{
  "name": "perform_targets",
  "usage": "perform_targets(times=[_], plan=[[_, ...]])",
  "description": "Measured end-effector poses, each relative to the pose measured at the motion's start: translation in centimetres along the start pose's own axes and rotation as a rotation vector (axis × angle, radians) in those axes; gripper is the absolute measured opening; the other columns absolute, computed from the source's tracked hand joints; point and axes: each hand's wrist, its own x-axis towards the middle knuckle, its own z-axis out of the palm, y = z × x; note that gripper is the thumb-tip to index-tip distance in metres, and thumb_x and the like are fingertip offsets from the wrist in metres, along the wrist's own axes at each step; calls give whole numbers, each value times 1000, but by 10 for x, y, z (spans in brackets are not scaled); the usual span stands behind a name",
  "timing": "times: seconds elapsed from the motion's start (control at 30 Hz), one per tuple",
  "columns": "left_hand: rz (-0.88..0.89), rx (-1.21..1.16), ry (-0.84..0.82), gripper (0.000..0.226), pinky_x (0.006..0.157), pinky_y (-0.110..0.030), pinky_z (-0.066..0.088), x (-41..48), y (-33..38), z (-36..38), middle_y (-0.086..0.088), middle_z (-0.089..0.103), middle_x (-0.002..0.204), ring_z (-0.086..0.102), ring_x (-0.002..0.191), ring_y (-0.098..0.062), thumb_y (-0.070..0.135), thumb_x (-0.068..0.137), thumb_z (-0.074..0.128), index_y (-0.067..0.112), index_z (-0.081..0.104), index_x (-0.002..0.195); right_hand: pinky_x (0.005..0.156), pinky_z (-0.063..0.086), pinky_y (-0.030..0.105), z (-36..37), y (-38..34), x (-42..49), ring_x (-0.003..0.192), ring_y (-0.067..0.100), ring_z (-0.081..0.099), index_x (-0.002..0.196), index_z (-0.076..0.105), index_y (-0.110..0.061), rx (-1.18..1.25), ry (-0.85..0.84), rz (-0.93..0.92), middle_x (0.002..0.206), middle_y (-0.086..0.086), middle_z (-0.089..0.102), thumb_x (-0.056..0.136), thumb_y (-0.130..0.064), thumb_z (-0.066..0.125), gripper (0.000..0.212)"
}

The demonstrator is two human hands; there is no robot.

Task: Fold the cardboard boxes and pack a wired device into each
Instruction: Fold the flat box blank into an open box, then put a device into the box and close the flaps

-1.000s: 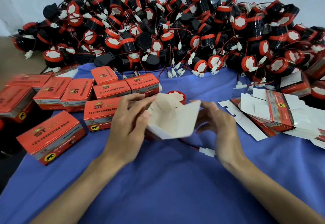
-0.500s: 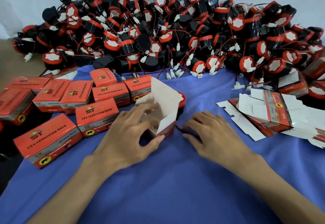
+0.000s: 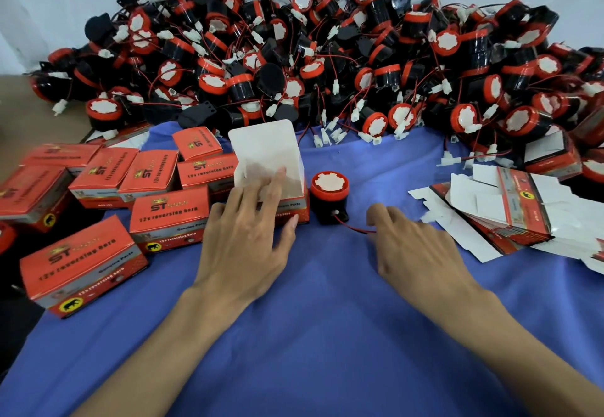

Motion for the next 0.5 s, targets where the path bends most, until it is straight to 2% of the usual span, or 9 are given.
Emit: perform_targets(times=[0.07, 0.1, 0.17, 0.23, 0.3, 0.4, 0.5], plan=[[0, 11, 23, 61, 69, -43, 49, 0, -1, 1, -16, 60, 122, 59, 101, -36, 38, 90, 42, 6, 44, 142, 48, 27, 26, -1, 0, -1, 88, 16, 52, 95, 38, -30, 79, 88, -34, 96, -8, 40, 93, -59, 37, 29], [1, 7, 28, 60, 69, -44, 50, 1, -1, 2, -17, 60, 123, 59, 102, -36, 37, 90, 43, 5, 44, 142, 48, 29, 26, -2, 1, -1, 83, 15, 49, 84, 42, -30, 124, 160, -80, 89, -8, 39, 90, -63, 41, 34], [7, -41, 39, 60, 71, -43, 53, 1, -2, 2, -17, 58, 126, 58, 107, -36, 35, 89, 45, 5, 43, 142, 43, 26, 26, -4, 3, -2, 65, 14, 38, 64, 35, -25, 277, 348, -217, 71, -7, 36, 86, -51, 61, 44], [24, -130, 49, 61, 77, -40, 55, 0, -2, 1, -16, 53, 134, 52, 118, -32, 34, 88, 45, 5, 42, 142, 41, 25, 25, -5, 2, -4, 57, 13, 28, 59, 29, -24, 392, 493, -354, 63, -8, 29, 85, -36, 65, 47], [55, -201, 56, 59, 84, -37, 54, -2, -1, 0, -14, 48, 140, 48, 126, -30, 31, 88, 47, 5, 43, 141, 44, 26, 24, -2, -2, -5, 53, 14, 26, 56, 28, -23, 475, 523, -460, 62, -9, 25, 86, -31, 60, 44], [94, -249, 46, 50, 87, -42, 54, -4, 1, 0, -14, 49, 138, 50, 124, -33, 22, 87, 57, 5, 53, 133, 49, 21, 23, 4, -3, -7, 51, 15, 23, 52, 28, -20, 582, 473, -580, 58, -7, 24, 87, -25, 58, 46], [73, -233, 27, 35, 67, -41, 59, -2, 1, -2, -13, 54, 131, 54, 116, -31, 16, 85, 70, 8, 65, 118, 47, 17, 25, 6, -1, -11, 46, 20, 23, 46, 32, -12, 726, 379, -679, 52, -1, 26, 84, -17, 58, 46]])
